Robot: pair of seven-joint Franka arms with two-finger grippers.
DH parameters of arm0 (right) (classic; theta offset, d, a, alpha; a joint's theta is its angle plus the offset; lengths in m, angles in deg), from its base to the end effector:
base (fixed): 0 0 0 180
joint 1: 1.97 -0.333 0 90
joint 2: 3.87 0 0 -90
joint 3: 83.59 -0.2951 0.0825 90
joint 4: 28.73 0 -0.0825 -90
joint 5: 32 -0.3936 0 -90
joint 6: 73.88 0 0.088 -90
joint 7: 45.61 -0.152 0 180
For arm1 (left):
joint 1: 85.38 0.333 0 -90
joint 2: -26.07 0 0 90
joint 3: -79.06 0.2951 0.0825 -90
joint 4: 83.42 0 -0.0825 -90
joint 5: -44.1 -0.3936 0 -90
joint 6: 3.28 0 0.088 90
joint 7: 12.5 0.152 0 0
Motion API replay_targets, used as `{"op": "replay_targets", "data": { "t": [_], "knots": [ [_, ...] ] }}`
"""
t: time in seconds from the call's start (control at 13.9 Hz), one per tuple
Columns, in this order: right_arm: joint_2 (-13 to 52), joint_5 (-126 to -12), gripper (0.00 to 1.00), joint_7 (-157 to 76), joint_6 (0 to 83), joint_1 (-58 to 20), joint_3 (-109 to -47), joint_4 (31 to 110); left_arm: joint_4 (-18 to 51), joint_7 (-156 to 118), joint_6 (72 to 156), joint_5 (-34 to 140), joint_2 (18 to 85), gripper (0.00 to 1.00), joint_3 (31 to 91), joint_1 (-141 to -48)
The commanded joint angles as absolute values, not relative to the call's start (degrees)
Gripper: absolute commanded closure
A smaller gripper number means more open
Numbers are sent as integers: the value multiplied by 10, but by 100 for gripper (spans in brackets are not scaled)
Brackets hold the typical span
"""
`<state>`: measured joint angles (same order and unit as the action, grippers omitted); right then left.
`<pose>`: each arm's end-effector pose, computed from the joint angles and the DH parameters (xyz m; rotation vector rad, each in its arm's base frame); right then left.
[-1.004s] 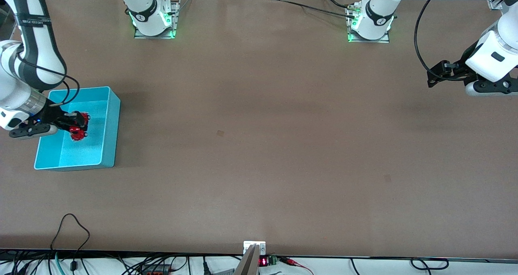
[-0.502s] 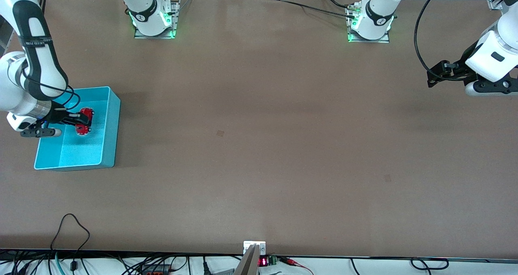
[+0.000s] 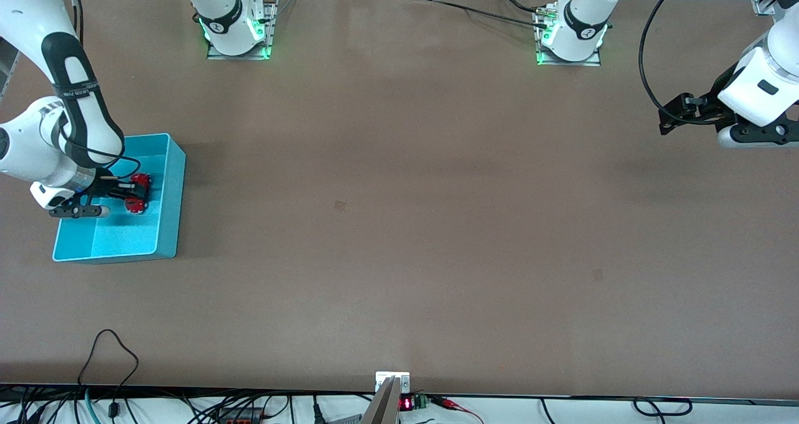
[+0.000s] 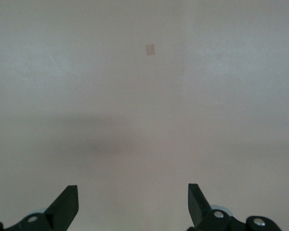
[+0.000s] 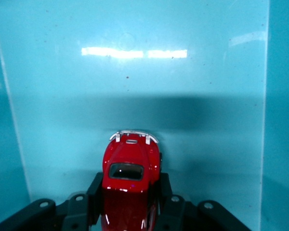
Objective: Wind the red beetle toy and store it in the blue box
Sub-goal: 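Lower the car into the box and open the right gripper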
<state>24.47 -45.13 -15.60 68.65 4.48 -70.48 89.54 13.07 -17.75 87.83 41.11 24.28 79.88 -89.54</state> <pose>0.5441 -0.1960 0.1198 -3.0967 -0.0312 0.0538 0.5501 -0.0242 0.5235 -3.0837 -0.0473 0.0904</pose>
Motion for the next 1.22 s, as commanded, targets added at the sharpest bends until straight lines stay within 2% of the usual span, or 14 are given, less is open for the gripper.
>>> {"op": "replay_targets", "data": {
  "t": [0.0,0.07,0.22,0.43,0.65,0.93,1.15],
  "knots": [
    [254,-443,58,-141,698,51,-709,886,114,-178,869,418,250,0,797,-892],
    [251,-443,1,-142,695,52,-709,886,114,-178,868,418,250,0,797,-892],
    [229,-443,0,-145,689,47,-709,886,114,-178,867,418,250,0,799,-892],
    [151,-443,0,-158,583,39,-715,871,115,-179,867,418,250,0,799,-892],
    [123,-440,0,-190,497,20,-714,812,115,-178,868,418,250,0,800,-889],
    [111,-428,0,-248,331,0,-714,689,114,-178,868,418,251,0,800,-890],
    [82,-392,0,-355,249,-45,-715,649,114,-178,867,418,251,0,800,-890]
  ]
}}
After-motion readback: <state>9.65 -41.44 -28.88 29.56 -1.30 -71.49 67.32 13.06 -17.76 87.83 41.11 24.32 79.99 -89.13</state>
